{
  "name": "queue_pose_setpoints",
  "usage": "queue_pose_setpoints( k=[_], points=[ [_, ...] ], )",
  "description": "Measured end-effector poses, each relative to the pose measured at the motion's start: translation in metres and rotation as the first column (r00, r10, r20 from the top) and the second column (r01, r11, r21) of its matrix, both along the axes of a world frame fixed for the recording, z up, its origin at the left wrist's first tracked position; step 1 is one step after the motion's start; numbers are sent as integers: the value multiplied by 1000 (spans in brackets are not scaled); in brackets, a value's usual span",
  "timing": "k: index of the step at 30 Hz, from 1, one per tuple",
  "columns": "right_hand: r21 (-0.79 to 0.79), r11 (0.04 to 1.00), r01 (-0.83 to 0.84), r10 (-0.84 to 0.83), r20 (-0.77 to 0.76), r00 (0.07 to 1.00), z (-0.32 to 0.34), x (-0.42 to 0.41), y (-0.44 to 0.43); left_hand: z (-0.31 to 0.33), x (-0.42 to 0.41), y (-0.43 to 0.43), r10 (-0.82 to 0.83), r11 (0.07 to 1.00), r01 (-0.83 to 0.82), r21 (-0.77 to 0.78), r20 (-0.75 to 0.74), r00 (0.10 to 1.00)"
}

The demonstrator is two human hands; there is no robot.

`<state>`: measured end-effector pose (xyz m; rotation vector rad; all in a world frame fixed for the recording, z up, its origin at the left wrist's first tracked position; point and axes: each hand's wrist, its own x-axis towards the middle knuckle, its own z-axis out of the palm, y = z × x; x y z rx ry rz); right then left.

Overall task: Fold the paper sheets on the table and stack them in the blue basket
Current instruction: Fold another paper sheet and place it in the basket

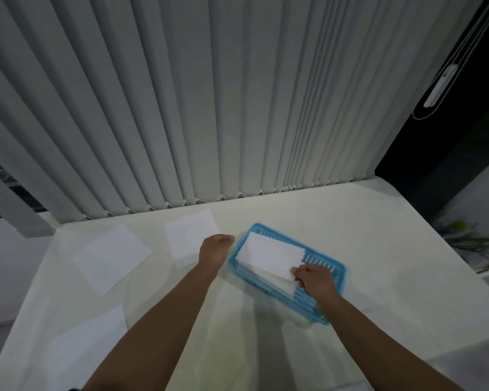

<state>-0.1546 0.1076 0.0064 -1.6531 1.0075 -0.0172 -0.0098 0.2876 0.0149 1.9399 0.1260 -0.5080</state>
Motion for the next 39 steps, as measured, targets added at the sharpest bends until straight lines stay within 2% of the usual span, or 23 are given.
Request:
queue_pose_setpoints(
  k=[3, 5, 8, 10, 14, 21, 33, 37, 39],
  points=[
    [-44, 999, 4, -6, -52, 999, -8, -6, -5, -13, 1, 1, -234, 955, 210, 211, 97, 967],
    [-67, 998, 13, -17, -65, 998, -11, -9, -5, -29, 5, 1, -352, 899, 293, 326, 138, 926],
    [-99, 994, 34, -41, -69, 997, -13, -9, -2, -46, 16, -2, -514, 755, 404, 516, 83, 854],
    [-106, 993, 55, -63, -75, 995, -14, -9, -1, -46, 19, -4, -588, 679, 457, 574, 53, 807],
    [-93, 991, 93, -100, -66, 993, -18, -11, 5, -41, 26, -4, -658, 601, 531, 597, -7, 753],
    [-80, 983, 168, -171, -37, 985, -23, -8, 15, -34, 27, -1, -668, 633, 578, 514, -14, 744],
    [-157, 984, 84, -97, -78, 992, -26, -9, 13, -30, 23, 2, -757, 498, 616, 609, -40, 652],
    [-280, 960, 26, -66, -136, 988, -27, -8, 15, -29, 23, 3, -762, 495, 609, 620, -27, 648],
    [-346, 938, 5, -67, -169, 983, -27, -9, 16, -27, 21, 3, -764, 504, 572, 647, 26, 645]
  ],
)
